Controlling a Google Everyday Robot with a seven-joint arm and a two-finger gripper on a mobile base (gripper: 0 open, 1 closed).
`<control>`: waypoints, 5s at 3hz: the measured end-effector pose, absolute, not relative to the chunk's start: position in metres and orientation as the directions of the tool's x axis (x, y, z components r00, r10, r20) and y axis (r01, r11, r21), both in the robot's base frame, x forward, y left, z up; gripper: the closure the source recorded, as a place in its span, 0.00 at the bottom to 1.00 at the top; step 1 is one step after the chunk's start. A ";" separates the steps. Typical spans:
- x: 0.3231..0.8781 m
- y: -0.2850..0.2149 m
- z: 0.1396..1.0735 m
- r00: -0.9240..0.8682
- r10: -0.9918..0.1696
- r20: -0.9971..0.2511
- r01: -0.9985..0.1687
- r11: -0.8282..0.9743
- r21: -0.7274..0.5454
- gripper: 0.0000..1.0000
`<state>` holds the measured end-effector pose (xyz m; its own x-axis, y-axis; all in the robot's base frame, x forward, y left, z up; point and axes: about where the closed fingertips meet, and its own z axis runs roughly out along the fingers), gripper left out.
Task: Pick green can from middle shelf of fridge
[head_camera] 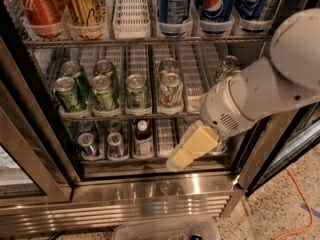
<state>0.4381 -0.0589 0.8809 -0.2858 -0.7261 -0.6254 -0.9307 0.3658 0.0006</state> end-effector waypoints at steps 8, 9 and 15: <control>0.466 0.024 0.800 -0.326 -0.498 -0.804 -0.796 0.604 -0.052 0.00; 0.464 0.038 0.798 -0.333 -0.462 -0.822 -0.794 0.607 -0.019 0.00; 0.513 0.064 0.804 -0.229 -0.197 -0.953 -0.538 0.842 -0.045 0.00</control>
Offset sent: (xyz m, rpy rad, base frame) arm -0.0337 0.0559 -0.0826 0.1724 0.0861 -0.0313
